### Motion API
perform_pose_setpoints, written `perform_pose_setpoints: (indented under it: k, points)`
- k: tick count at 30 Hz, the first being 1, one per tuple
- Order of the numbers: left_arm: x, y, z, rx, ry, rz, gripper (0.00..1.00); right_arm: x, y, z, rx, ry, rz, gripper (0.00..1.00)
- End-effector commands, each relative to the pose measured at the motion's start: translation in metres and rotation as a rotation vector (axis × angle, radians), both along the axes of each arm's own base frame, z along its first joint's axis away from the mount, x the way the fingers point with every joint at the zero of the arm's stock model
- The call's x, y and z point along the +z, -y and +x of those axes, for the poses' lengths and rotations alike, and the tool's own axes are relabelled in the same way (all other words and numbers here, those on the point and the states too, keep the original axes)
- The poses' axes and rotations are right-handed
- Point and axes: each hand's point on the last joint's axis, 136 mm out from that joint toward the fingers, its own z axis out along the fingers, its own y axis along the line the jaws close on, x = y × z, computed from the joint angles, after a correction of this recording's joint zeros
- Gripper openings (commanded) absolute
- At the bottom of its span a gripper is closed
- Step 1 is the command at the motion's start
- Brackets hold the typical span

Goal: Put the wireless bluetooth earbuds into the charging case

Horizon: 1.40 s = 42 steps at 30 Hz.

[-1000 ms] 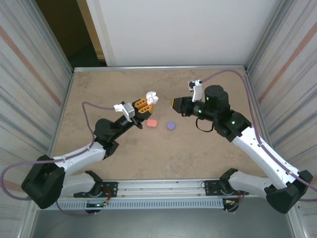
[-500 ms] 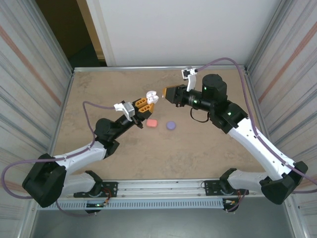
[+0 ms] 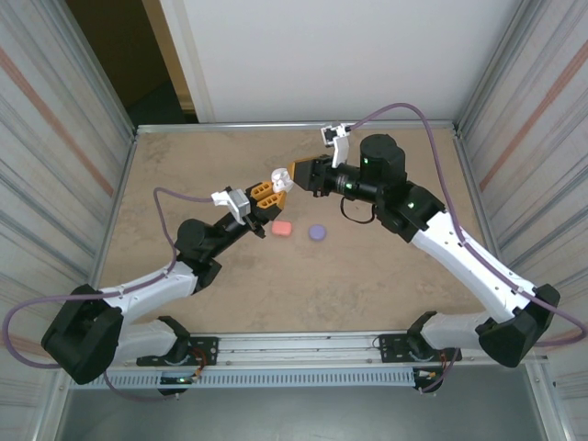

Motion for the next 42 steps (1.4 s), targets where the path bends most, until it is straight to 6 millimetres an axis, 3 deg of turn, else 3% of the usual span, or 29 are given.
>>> perform_pose_setpoints:
  k: [1, 42]
  points:
    - [0.024, -0.002, -0.009, -0.021, 0.066, -0.054, 0.00, 0.020, -0.005, -0.002, 0.015, 0.058, 0.027, 0.23]
    - [0.028, -0.006, -0.014, -0.015, 0.078, -0.061, 0.00, -0.021, -0.007, 0.003, -0.001, -0.023, -0.044, 0.22]
